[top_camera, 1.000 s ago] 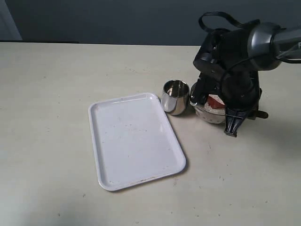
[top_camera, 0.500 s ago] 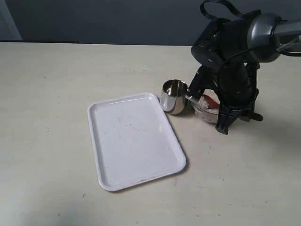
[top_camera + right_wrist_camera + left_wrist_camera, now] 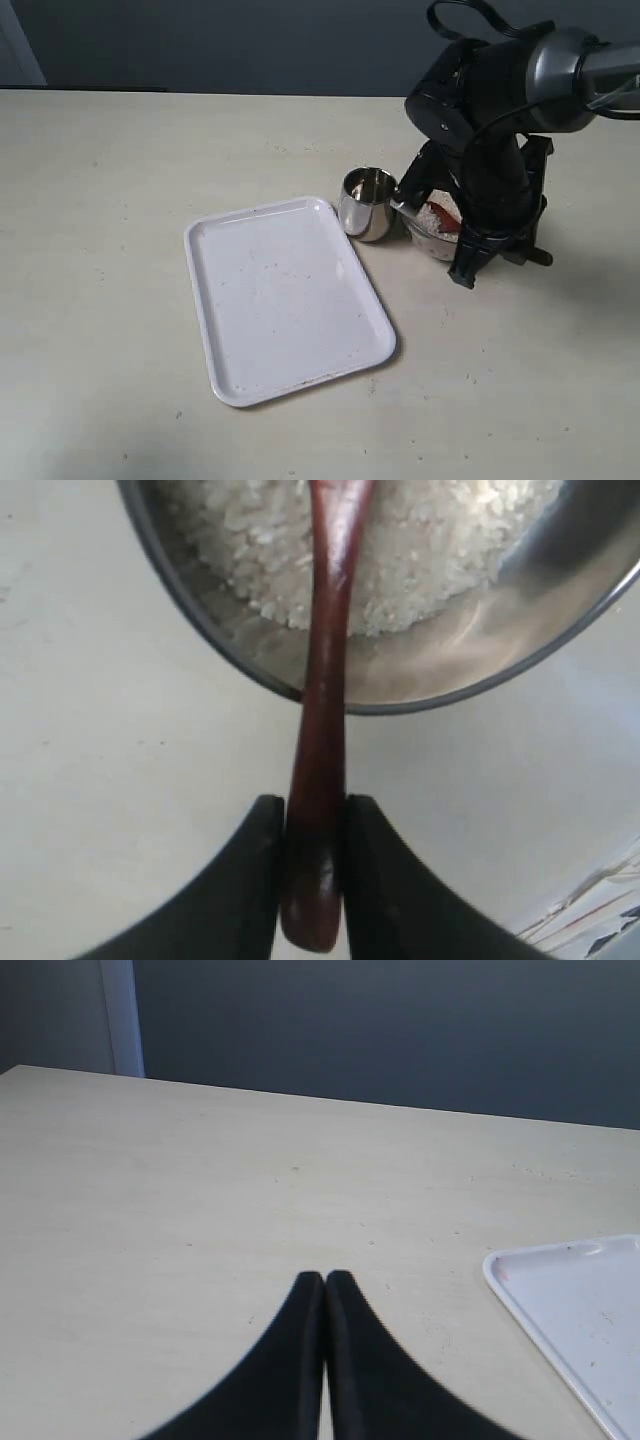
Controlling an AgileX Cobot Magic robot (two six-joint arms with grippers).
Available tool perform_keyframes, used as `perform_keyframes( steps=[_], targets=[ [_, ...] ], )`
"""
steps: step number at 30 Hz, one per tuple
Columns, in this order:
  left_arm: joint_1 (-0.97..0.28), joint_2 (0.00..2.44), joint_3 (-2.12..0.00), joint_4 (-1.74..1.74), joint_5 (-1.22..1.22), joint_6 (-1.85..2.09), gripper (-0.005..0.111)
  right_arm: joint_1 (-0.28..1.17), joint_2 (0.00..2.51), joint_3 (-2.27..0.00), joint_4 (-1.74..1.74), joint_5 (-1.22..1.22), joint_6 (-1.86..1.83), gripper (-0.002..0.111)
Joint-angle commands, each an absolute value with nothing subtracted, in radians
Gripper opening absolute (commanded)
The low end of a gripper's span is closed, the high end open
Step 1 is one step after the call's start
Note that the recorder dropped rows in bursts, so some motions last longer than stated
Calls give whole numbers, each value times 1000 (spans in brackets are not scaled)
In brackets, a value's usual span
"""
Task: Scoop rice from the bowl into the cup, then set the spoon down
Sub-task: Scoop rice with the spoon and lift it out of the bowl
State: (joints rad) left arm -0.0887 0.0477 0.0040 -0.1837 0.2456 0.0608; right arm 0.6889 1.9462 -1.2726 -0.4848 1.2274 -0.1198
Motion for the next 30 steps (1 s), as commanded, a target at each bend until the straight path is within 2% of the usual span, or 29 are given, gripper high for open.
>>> perform_keyframes(
  steps=[1, 7, 30],
  targets=[
    [-88, 47, 0, -183, 232, 54, 1, 647, 1946, -1281, -422, 1221, -104, -1],
    [-88, 47, 0, -183, 232, 54, 1, 581, 1946, -1281, -326, 1221, -124, -1],
    [-88, 47, 0, -183, 232, 54, 1, 581, 1946, -1281, -327, 1221, -133, -1]
  ],
)
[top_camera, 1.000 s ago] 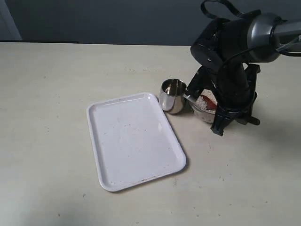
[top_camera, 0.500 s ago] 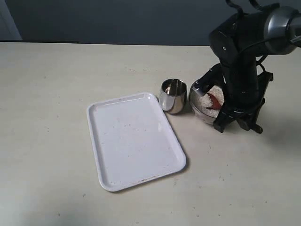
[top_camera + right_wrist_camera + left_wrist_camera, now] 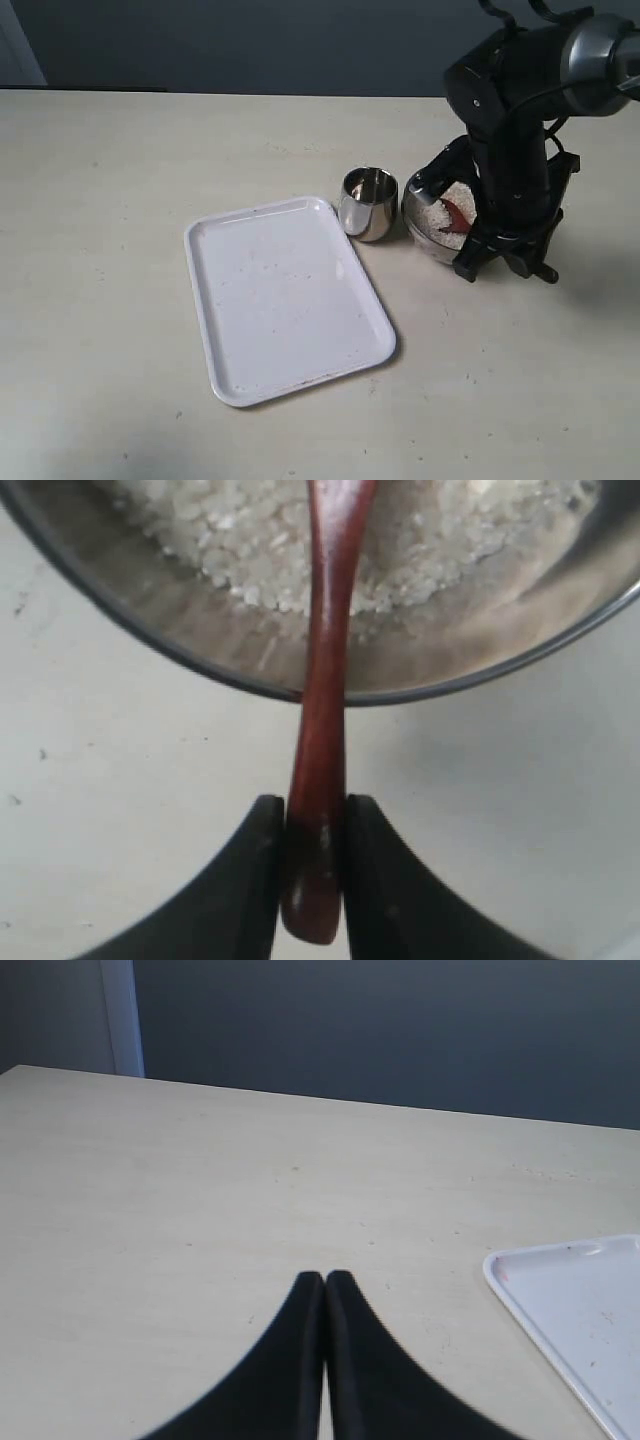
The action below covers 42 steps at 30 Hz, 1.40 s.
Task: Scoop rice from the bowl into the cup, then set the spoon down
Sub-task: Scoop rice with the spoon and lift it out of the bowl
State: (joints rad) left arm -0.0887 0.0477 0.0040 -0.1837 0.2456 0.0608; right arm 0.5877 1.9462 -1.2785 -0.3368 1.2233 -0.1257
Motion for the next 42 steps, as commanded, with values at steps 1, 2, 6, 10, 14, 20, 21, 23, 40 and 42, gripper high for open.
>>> perform_keyframes(
  steps=[1, 2, 6, 10, 14, 20, 21, 23, 40, 42],
  targets=[
    [-88, 47, 0, -183, 232, 54, 1, 581, 1946, -1281, -327, 1221, -133, -1],
    [-88, 47, 0, -183, 232, 54, 1, 581, 1946, -1281, -327, 1221, -133, -1],
    [-88, 47, 0, -183, 232, 54, 1, 581, 1932, -1281, -327, 1213, -130, -1],
    [-88, 47, 0, -183, 232, 54, 1, 581, 1910, -1281, -327, 1208, -130, -1],
    [-88, 47, 0, -183, 232, 54, 1, 569, 1910, -1281, -312, 1210, -130, -1],
    [-88, 47, 0, -183, 232, 54, 1, 539, 1910, -1281, -247, 1199, -130, -1],
    [-88, 47, 0, -183, 232, 54, 1, 535, 1910, -1281, -239, 1194, -130, -1],
    [-88, 47, 0, -183, 232, 54, 1, 530, 1910, -1281, -234, 1192, -130, -1],
    [-88, 47, 0, -183, 232, 54, 1, 488, 1896, -1281, -116, 1217, -195, -1],
    [-88, 47, 0, -183, 232, 54, 1, 488, 1881, -1281, -116, 1217, -199, -1]
  ],
)
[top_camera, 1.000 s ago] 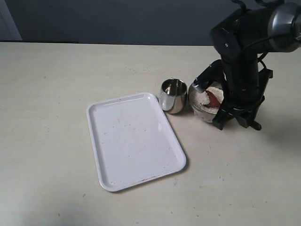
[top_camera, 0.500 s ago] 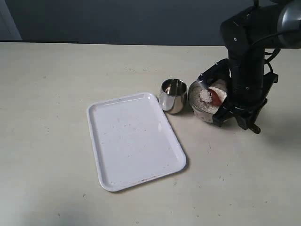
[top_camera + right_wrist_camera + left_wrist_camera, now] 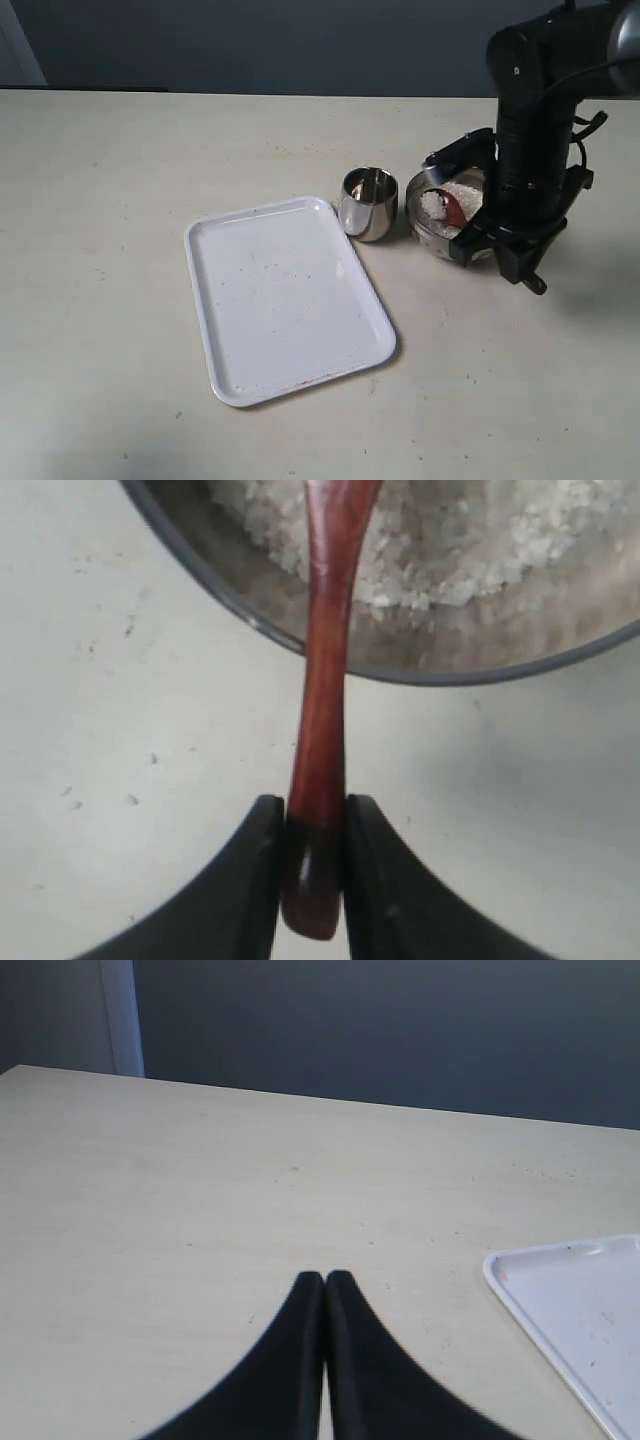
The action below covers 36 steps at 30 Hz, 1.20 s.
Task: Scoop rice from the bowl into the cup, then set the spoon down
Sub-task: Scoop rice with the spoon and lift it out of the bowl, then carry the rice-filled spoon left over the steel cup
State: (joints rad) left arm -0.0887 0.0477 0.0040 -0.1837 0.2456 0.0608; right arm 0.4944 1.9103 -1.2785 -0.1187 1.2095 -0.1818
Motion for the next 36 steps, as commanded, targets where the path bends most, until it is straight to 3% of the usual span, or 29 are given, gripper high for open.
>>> perform_keyframes(
  steps=[1, 12, 23, 36],
  targets=[
    [-88, 47, 0, -183, 232, 54, 1, 488, 1875, -1281, -116, 1217, -202, -1],
    [-88, 47, 0, -183, 232, 54, 1, 488, 1858, -1281, -118, 1221, -208, -1],
    [-88, 47, 0, -183, 232, 54, 1, 360, 1844, -1281, 113, 1221, -322, -1],
    [-88, 47, 0, -183, 232, 54, 1, 348, 1817, -1281, 158, 1221, -343, -1]
  ],
)
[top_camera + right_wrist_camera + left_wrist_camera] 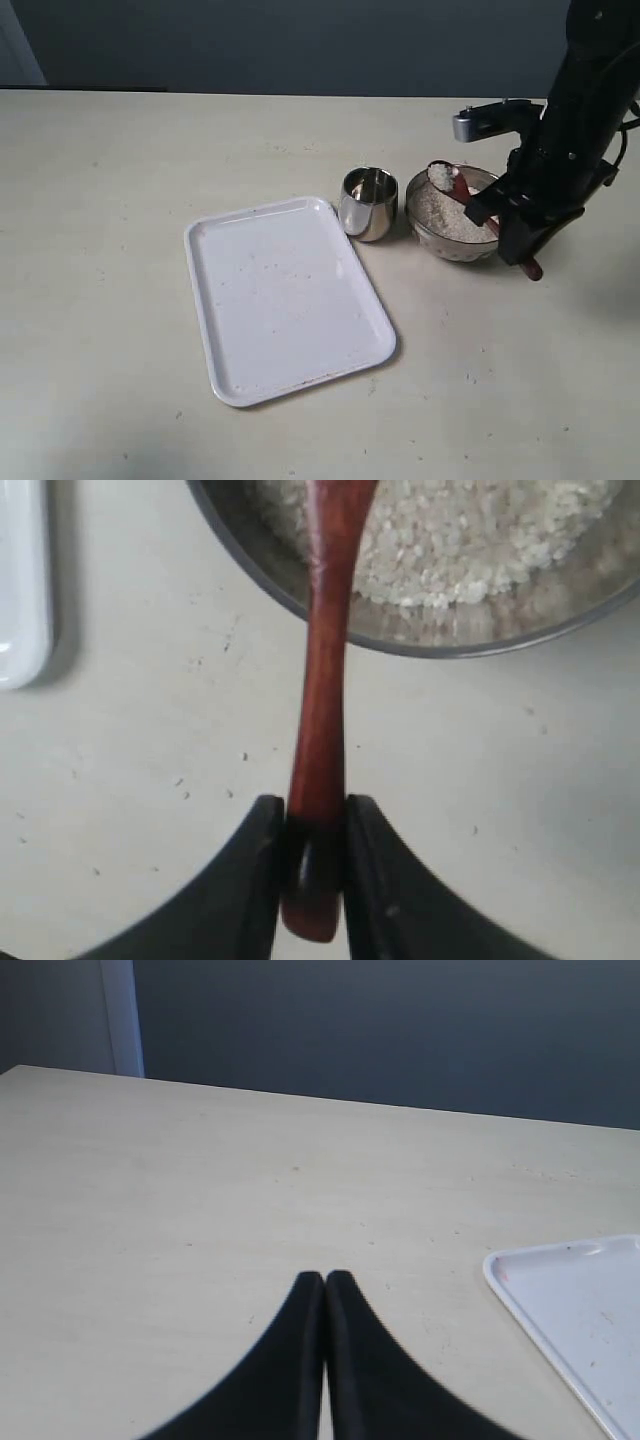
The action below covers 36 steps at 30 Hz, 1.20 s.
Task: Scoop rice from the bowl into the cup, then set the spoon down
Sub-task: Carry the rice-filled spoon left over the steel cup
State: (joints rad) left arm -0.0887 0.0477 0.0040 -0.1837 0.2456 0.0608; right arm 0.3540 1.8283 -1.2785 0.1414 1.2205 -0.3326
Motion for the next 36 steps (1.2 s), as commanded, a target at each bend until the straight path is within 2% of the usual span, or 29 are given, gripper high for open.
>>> perform_keyframes(
  steps=[1, 13, 26, 36],
  targets=[
    [-88, 47, 0, -183, 232, 54, 1, 348, 1817, -1281, 164, 1221, -345, -1],
    [-88, 47, 0, -183, 232, 54, 1, 350, 1817, -1286, 211, 1221, -344, -1],
    [-88, 47, 0, -183, 232, 54, 1, 351, 1866, -1442, 242, 1221, -335, -1],
    [-88, 47, 0, -183, 232, 54, 1, 444, 1942, -1442, 238, 1221, -335, -1]
  ],
)
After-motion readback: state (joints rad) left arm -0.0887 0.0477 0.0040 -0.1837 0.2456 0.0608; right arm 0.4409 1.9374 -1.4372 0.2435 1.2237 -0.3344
